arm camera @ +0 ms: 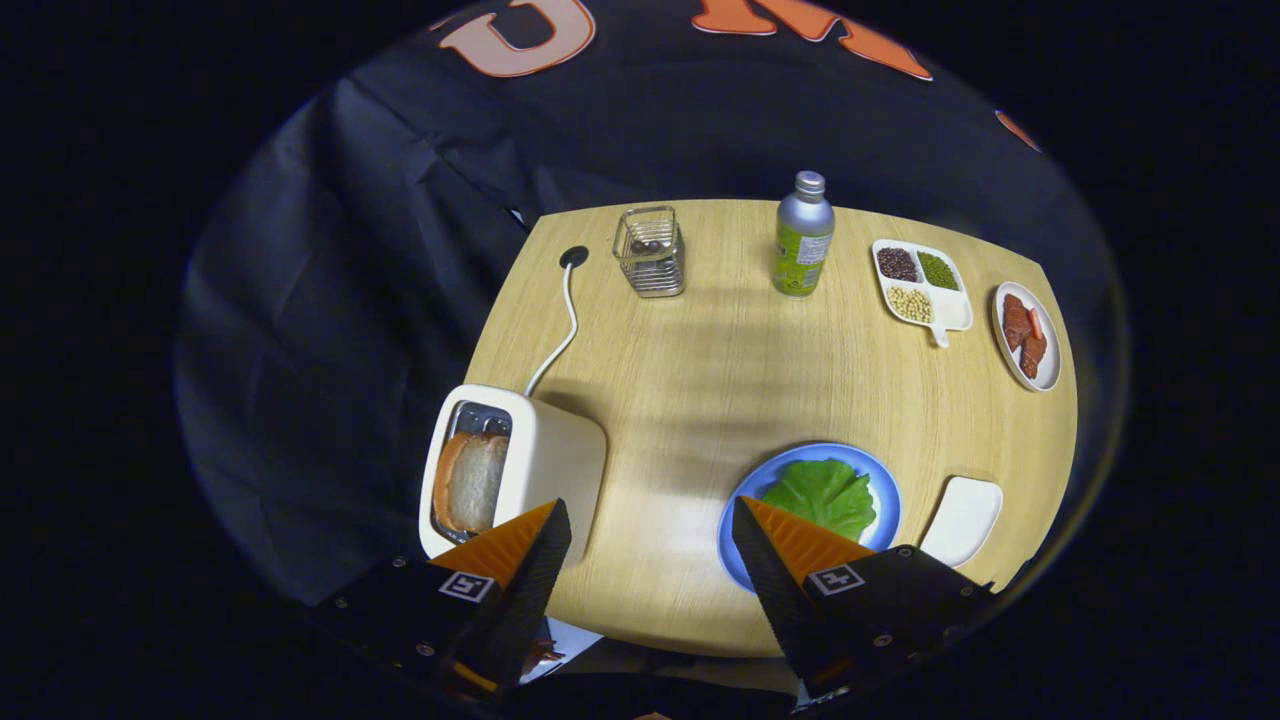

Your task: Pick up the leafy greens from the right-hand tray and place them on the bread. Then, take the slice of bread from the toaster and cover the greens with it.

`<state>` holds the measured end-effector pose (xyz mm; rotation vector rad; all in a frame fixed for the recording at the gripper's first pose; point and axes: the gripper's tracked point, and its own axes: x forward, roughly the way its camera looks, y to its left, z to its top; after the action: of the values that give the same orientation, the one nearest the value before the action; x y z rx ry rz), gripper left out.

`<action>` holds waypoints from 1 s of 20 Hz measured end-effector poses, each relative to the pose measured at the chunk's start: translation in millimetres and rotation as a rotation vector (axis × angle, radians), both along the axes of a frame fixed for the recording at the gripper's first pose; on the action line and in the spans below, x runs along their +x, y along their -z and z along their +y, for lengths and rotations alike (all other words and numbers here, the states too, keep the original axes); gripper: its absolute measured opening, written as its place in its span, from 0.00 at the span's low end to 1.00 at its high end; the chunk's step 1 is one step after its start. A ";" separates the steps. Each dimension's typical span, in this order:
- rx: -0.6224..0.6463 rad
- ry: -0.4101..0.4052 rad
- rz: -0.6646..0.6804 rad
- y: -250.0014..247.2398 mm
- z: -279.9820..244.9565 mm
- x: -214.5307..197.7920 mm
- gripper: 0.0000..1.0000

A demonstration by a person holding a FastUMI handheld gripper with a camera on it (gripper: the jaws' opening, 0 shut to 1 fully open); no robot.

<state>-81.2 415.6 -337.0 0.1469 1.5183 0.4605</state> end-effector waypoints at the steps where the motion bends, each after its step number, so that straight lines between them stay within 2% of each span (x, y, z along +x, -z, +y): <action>1: 0.000 -0.010 0.007 -3.2 9.2 -3.0 0.98; 8: 0.048 -0.115 0.029 -26.1 79.4 -14.0 0.96; 15: 0.034 -0.188 0.062 -15.8 121.3 -30.3 0.95; 20: -0.009 -0.213 0.070 -0.8 132.8 -34.4 0.85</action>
<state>-115.6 548.4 -336.2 -0.0060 1.6119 0.6234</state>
